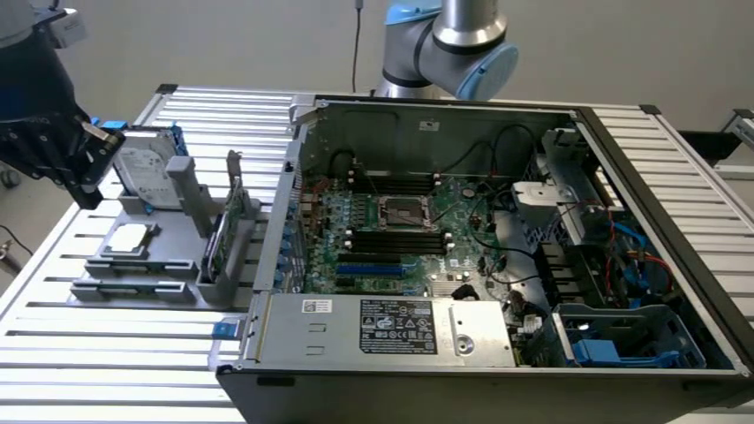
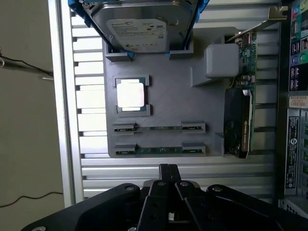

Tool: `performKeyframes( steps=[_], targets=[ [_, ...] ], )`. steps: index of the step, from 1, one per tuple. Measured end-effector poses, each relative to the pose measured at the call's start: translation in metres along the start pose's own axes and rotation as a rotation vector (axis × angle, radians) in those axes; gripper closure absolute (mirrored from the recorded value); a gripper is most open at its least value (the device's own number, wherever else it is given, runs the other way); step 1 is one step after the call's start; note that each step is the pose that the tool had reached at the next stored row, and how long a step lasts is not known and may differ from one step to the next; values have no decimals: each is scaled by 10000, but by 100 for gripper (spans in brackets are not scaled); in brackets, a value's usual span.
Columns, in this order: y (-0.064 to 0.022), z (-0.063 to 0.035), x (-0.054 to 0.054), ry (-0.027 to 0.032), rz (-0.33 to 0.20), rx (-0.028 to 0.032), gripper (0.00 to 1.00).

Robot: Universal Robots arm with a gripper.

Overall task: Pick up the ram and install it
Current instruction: 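Pick up the ram and move it above insertion slot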

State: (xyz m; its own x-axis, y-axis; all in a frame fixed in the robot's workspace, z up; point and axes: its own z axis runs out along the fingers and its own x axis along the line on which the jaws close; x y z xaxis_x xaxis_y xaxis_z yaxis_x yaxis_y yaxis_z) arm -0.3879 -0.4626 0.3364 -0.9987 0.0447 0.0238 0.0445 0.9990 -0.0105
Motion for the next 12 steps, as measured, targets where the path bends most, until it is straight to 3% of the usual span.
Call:
performKeyframes(
  steps=[9,12],
  targets=[
    [0,12,20,-4,-37,-1,89],
    [-1,37,19,-8,-552,13,89]
  ],
)
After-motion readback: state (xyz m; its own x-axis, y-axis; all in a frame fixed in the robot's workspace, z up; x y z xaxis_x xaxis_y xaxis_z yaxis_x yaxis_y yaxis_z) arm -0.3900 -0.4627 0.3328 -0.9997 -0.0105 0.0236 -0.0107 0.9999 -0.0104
